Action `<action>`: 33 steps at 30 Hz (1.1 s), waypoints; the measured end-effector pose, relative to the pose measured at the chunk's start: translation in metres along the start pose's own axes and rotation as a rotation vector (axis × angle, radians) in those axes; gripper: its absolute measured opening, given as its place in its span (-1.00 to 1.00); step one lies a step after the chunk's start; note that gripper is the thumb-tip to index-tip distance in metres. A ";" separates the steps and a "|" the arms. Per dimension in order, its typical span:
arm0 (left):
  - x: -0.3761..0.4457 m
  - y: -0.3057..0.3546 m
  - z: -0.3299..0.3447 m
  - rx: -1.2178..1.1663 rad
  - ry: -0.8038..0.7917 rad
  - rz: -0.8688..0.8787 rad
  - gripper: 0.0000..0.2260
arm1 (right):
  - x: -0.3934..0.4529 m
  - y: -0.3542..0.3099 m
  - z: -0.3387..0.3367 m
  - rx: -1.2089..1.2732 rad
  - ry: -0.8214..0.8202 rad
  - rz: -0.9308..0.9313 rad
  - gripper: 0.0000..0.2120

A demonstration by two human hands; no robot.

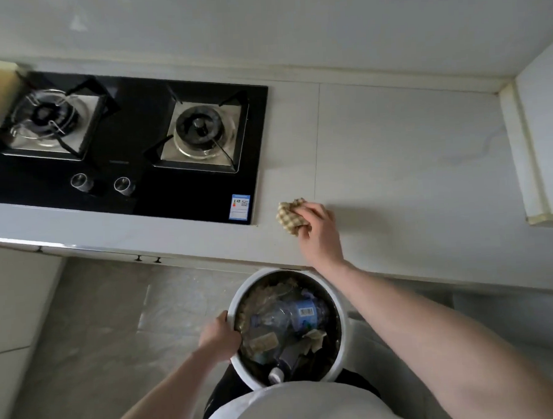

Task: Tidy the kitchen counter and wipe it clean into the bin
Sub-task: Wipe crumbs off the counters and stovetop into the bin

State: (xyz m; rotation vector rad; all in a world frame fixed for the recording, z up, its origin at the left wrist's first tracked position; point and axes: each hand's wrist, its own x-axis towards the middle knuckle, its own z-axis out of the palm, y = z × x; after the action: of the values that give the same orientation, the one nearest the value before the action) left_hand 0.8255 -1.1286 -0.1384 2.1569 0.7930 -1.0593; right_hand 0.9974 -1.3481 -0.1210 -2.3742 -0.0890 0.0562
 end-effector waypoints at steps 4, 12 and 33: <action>0.000 -0.021 -0.004 -0.064 0.007 -0.066 -0.74 | 0.046 -0.014 0.026 -0.123 -0.208 -0.097 -0.60; 0.006 -0.051 -0.006 -0.190 0.017 -0.106 -0.62 | -0.023 -0.027 0.040 -0.221 -0.437 -0.272 -0.57; 0.003 -0.043 -0.020 -0.250 -0.030 -0.148 -0.75 | 0.026 -0.078 0.058 -0.305 -0.562 -0.417 -0.66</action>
State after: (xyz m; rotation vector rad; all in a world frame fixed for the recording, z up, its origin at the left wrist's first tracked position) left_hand 0.8048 -1.0857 -0.1415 1.8917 1.0268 -1.0040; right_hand 1.0156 -1.2500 -0.1090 -2.5180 -0.9109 0.5398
